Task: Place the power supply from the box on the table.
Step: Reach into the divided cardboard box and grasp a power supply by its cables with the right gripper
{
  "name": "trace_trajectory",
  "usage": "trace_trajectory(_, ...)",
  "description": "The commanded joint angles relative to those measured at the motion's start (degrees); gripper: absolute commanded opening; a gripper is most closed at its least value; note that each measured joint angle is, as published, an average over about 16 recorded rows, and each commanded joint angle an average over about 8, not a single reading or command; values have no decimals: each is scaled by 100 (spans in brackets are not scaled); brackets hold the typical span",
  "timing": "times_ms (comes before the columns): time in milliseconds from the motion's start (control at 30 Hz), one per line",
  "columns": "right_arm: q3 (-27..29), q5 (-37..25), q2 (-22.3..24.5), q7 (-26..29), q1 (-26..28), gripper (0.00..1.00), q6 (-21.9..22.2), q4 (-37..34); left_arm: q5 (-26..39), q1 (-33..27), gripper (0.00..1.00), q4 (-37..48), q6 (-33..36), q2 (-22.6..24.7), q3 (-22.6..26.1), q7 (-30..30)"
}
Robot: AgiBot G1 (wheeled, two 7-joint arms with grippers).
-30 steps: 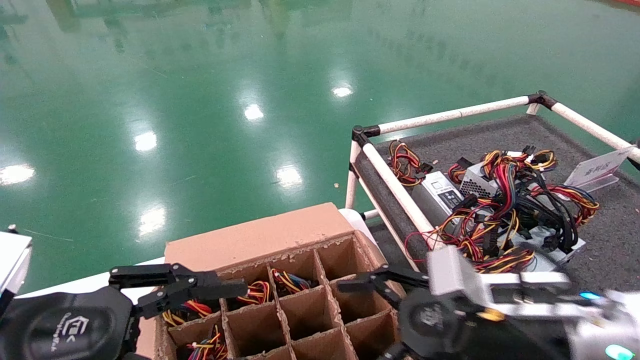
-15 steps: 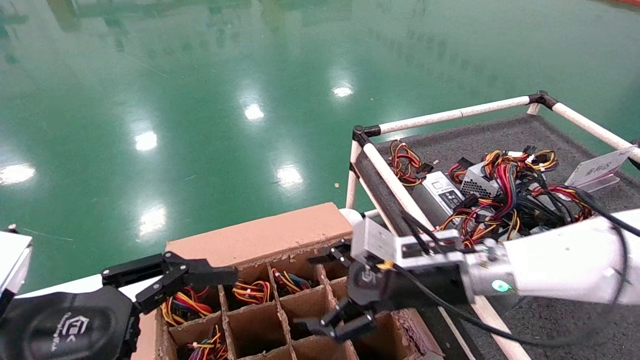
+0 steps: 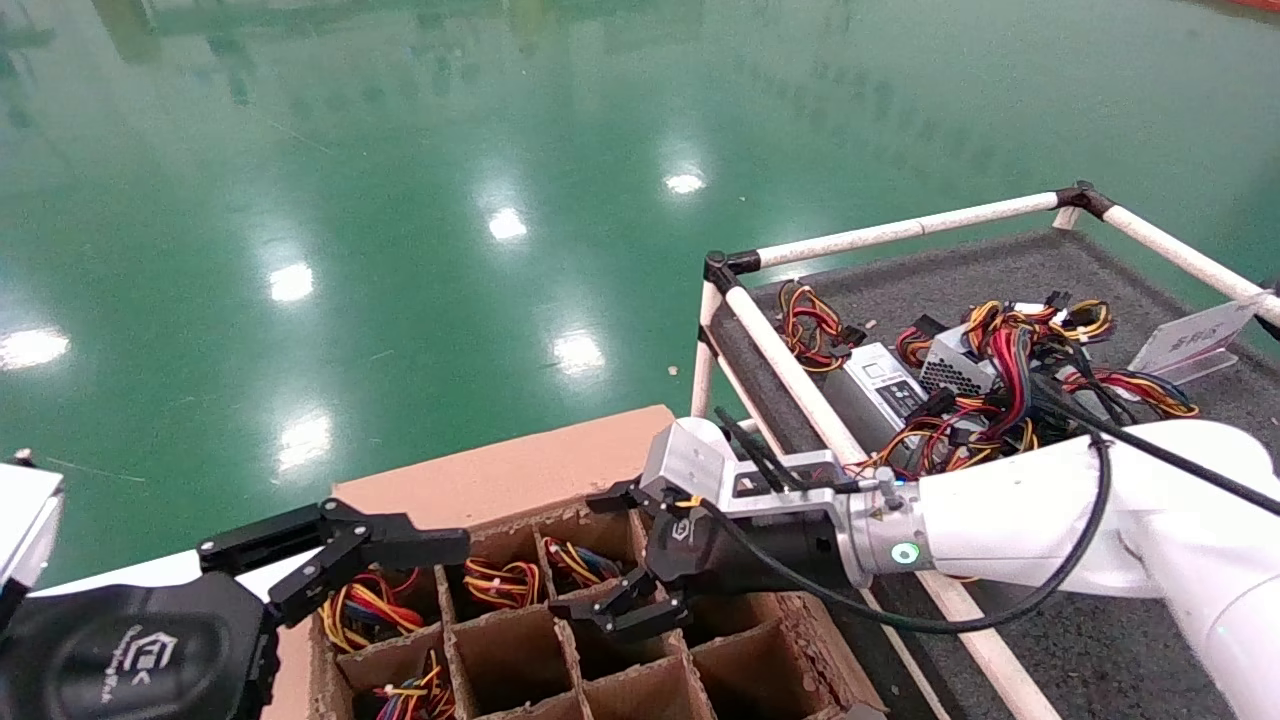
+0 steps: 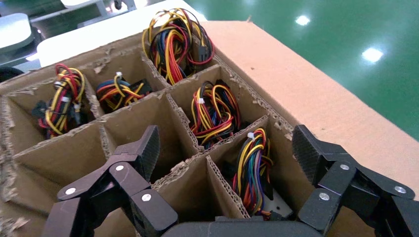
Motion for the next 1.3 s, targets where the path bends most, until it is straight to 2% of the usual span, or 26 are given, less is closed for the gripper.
trace_trajectory(33, -8, -16, -91, -85, 25, 30, 69, -182, 0, 0, 100, 0, 0, 0, 0, 0)
trace_trajectory(333, 20, 2, -280, -229, 32, 28, 790, -569, -1, 0, 100, 0, -1, -1, 1, 1)
trace_trajectory(500, 53, 60, -340, -237, -31, 28, 957, -587, -1, -1, 100, 0, -1, -1, 2, 1)
trace_trajectory(567, 65, 85, -348, -233, -65, 34, 942, -568, -2, -1, 100, 0, -1, -1, 2, 1)
trace_trajectory(733, 71, 120, -339, -224, -158, 59, 860, -540, -2, -1, 100, 0, -1, -1, 3, 1)
trace_trajectory(833, 70, 131, -338, -219, -204, 66, 875, -546, -2, -1, 100, 0, -1, -1, 3, 2)
trace_trajectory(933, 79, 154, -352, -206, -233, 59, 956, -546, -3, -1, 100, 0, -2, -1, 4, 2)
trace_trajectory(1200, 91, 228, -391, -144, -292, 13, 1128, -422, -3, -1, 100, 0, -2, -2, 5, 2)
trace_trajectory(1300, 78, 242, -393, -109, -320, 4, 1164, -376, -3, -1, 100, 0, -2, -2, 5, 3)
